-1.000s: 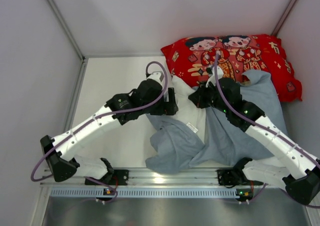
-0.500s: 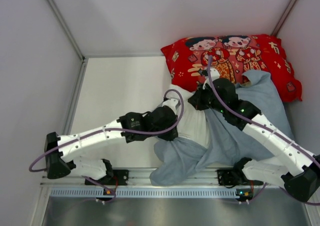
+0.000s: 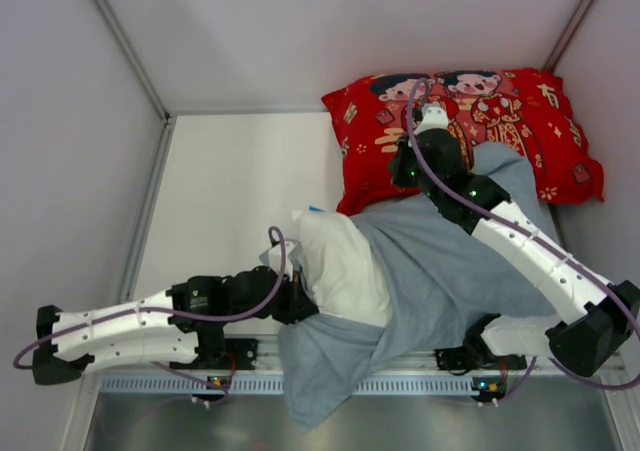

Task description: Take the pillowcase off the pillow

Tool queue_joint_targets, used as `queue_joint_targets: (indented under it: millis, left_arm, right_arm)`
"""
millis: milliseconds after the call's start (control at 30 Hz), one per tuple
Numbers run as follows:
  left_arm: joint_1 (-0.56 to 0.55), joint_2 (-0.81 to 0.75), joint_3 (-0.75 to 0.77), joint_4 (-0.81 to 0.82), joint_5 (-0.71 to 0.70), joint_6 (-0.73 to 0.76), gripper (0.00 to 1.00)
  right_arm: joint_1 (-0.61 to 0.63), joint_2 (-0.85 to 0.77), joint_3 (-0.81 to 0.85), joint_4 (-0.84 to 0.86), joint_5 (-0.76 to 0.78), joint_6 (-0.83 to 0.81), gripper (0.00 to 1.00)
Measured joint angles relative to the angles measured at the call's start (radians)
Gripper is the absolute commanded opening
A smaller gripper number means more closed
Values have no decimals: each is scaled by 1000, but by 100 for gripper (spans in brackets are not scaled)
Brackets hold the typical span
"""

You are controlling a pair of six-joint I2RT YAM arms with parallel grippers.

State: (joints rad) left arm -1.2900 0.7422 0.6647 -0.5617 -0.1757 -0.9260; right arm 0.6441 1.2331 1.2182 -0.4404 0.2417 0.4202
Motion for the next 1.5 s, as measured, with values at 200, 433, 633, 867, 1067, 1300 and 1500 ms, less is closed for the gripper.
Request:
queue_joint_targets:
  millis: [200,433,633,867,1067,1300,1500]
  left_arm:
    - [-10,-148,-55,-40,37,-24,0]
    - [-10,-47,-45,-37,37,-17,0]
    - [-13,-27,-45,-32,31,-15,1]
    - [-13,-92,-51,-26,21,-26,3]
    - [-11,-161,-103,-22,2,-48,27]
    - [-10,-149,-104,-11,-6,-65,56]
    - [-10,-97,-104,13,-5,-68,34]
  right_arm:
    - [-7,23,27,85,-140,-31,68]
    - [284,91,60,57,-348,-187,92]
    - [389,144,21,45,-386,-236,93]
    - [428,230,-50,32,-312,-228,82]
    - [473,285,-103,53,-241,-196,0]
    - [488,277,-145,76,-115,-135,0]
    - [488,220,-153,71,-24,-109,0]
